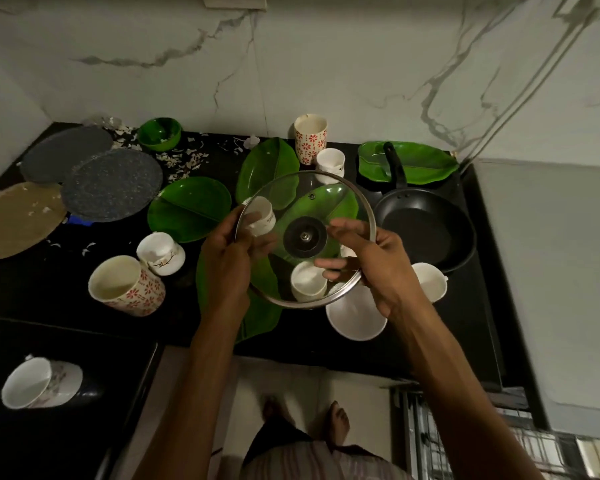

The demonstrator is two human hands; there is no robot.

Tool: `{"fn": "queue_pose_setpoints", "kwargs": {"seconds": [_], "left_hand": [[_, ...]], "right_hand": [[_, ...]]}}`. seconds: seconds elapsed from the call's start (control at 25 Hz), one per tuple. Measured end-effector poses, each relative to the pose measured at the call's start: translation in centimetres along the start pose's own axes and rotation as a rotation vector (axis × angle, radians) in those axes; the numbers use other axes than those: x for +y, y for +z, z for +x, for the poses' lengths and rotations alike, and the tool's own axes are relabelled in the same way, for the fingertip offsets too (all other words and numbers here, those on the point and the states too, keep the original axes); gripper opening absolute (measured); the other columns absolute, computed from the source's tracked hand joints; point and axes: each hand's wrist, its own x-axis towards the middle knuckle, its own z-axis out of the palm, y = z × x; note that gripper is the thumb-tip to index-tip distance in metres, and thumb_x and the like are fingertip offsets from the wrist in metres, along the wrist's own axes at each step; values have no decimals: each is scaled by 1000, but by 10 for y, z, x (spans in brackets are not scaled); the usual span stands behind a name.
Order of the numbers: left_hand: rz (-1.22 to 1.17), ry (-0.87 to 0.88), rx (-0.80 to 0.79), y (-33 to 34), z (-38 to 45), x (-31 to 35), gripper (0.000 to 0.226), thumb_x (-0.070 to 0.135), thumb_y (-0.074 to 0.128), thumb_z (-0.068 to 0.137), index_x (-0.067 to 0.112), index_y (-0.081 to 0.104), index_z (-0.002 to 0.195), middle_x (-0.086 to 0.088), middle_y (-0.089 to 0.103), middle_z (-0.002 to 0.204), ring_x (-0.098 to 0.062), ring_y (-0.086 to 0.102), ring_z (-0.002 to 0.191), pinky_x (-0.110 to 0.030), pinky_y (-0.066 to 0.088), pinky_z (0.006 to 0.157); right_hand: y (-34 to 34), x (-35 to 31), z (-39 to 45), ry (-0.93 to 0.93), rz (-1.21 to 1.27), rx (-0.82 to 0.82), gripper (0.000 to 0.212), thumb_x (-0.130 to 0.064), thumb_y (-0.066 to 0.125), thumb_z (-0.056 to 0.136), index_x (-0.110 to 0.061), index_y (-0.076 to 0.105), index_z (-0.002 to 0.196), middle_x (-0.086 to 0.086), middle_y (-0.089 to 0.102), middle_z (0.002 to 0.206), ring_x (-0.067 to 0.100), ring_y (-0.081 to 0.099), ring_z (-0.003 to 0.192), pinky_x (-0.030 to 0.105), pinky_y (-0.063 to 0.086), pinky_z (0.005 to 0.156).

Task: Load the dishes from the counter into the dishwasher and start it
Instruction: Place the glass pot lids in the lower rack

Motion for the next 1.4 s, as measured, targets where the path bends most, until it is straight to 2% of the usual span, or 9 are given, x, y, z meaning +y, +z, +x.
{"fn": "queue_pose_setpoints", "kwargs": {"seconds": [0.2,0.44,0.68,0.88,1.04,1.16,1.2,1.32,1.4], "left_hand": [[15,-21,-22,-5,-19,-5,35,3,47,101,7,55,135,-6,66,122,-19,74,82,-22,57,67],[65,-57,-103,-20,-45,-13,35,5,46,102,8,54,136,-3,66,118,-15,73,81,-21,57,66],[116,-57,-152,-19,-76,-22,35,3,45,101,6,53,136,-4,67,115,-7,71,80,-21,56,70],[175,-34,-211,-1,-106,-26,33,0,50,96,26,64,109,-5,67,120,-10,69,92,-21,56,75],[355,59,-279,14,-137,-35,45,8,59,92,19,54,135,2,62,129,-10,61,114,-23,51,94],[473,128,-311,28,-168,-40,58,10,60,92,19,41,146,6,52,137,-3,52,114,-2,42,82],[482,128,-320,34,-179,-43,61,10,60,93,18,37,148,5,48,139,-3,50,114,0,41,79],[551,198,-341,50,-213,-61,69,14,61,93,19,26,152,1,37,151,-8,42,129,-19,40,99],[637,291,-345,59,-239,-76,72,18,62,94,16,22,154,-2,30,156,-13,31,140,-31,31,113]], "right_hand": [[-2,12,-30,-28,13,45,20,-9,58,96,-5,66,114,4,76,98,30,73,68,30,58,53],[-1,33,-71,-55,28,155,21,-8,59,95,-3,65,114,8,75,100,35,73,71,33,58,55],[-8,44,-117,-108,18,230,22,-9,59,95,-4,66,115,10,74,105,29,73,68,39,60,65],[-29,45,-146,-152,8,305,20,-11,62,94,-5,66,113,15,73,101,32,73,70,36,61,61],[-52,43,-172,-191,-16,334,20,-13,63,94,-5,65,112,13,75,92,35,73,74,38,60,63],[-72,41,-192,-217,-29,346,19,-14,62,95,-7,66,111,9,75,93,34,73,74,35,61,61],[-80,41,-200,-222,-33,348,18,-14,61,95,-7,67,111,9,75,94,33,73,74,34,61,60],[-109,43,-225,-222,-31,368,18,-14,62,95,-7,66,111,9,75,93,33,73,72,34,61,58],[-130,44,-245,-221,-42,375,19,-13,62,95,-6,65,112,12,74,94,33,73,71,34,60,56]]}}
